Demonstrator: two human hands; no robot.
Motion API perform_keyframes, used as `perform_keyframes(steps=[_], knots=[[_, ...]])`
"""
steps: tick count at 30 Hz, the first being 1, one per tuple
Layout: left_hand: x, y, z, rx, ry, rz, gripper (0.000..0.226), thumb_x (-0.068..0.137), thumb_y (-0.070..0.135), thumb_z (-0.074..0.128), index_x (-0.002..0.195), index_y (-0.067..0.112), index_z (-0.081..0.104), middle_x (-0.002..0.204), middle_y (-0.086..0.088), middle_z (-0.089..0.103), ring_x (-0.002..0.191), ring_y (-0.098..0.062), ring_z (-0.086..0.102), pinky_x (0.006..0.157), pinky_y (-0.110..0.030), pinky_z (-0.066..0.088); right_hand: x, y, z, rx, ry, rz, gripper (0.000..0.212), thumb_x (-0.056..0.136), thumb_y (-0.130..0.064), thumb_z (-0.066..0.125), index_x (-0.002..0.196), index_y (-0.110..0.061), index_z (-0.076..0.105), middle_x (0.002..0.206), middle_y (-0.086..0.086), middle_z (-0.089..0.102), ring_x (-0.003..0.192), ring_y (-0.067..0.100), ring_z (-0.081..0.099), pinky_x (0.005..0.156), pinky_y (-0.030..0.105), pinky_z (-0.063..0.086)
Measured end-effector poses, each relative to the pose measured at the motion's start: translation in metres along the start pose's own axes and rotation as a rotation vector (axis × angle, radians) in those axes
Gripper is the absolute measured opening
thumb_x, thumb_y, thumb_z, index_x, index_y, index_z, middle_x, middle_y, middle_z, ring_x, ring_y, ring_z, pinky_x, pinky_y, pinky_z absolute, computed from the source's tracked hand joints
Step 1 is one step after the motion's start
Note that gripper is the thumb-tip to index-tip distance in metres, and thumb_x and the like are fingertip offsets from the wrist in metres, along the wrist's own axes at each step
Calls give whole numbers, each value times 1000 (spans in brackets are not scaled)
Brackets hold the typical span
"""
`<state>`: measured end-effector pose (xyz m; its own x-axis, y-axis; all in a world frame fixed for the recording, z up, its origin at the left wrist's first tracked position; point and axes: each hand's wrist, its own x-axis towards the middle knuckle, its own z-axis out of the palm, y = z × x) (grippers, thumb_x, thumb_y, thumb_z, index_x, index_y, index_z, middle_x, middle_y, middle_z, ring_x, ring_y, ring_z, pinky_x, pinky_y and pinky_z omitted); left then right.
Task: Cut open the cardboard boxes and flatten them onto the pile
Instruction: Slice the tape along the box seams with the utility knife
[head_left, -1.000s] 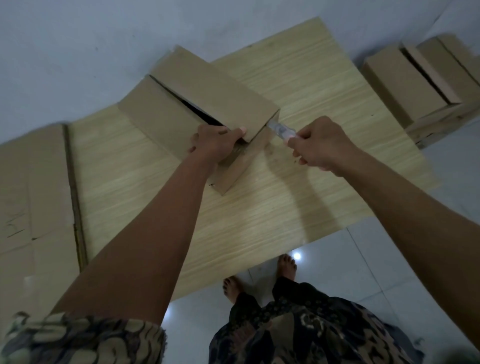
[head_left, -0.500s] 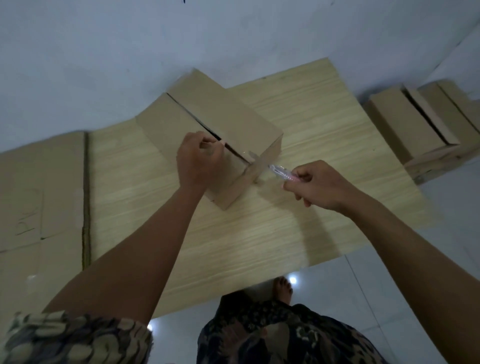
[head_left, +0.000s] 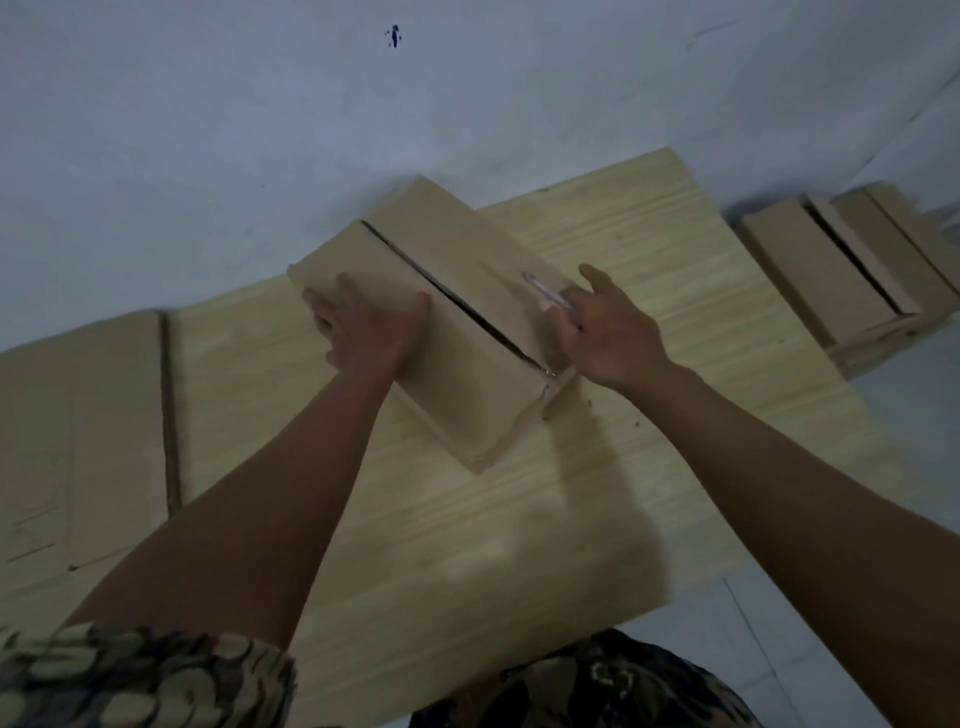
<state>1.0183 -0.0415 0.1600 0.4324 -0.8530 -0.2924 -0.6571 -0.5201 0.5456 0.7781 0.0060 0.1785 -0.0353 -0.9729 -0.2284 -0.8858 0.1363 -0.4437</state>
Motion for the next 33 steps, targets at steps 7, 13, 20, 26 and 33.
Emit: perform_keyframes(steps=[7,13,20,26,33], knots=[[9,19,3,-60,-47,-144,140,52,90,69,158,19,10,166,-16,-8,152,-40,10,115,-65,24,-1,-7,-2,8,-3,79,50,104,-52,35,105,-10,62,101,13,64,97,36,62,76,36,43],[-7,22,17,117,-59,99,131,46,97,63,148,24,25,152,-11,28,142,-36,29,112,-62,26,-50,4,-4,382,-219,108,49,102,-51,45,92,-10,69,77,10,74,62,23,72,58,38,61],[-45,10,44,249,-164,482,130,48,98,57,153,29,25,163,-5,20,147,-30,25,117,-55,22,-43,43,-38,593,-17,39,20,100,-37,58,97,-18,63,78,5,64,52,12,63,46,32,55],[-47,13,45,352,-266,666,130,46,100,53,157,39,21,167,-3,13,153,-23,14,122,-52,12,-8,93,-58,434,-46,-40,26,103,-38,51,88,-22,66,75,-1,71,58,12,68,57,29,55],[-83,81,90,299,-39,248,92,89,79,36,151,12,30,163,-12,21,154,-32,8,116,-73,5,20,125,-43,300,-172,-62,30,103,-40,47,78,-35,63,72,-5,69,62,11,64,62,32,49]])
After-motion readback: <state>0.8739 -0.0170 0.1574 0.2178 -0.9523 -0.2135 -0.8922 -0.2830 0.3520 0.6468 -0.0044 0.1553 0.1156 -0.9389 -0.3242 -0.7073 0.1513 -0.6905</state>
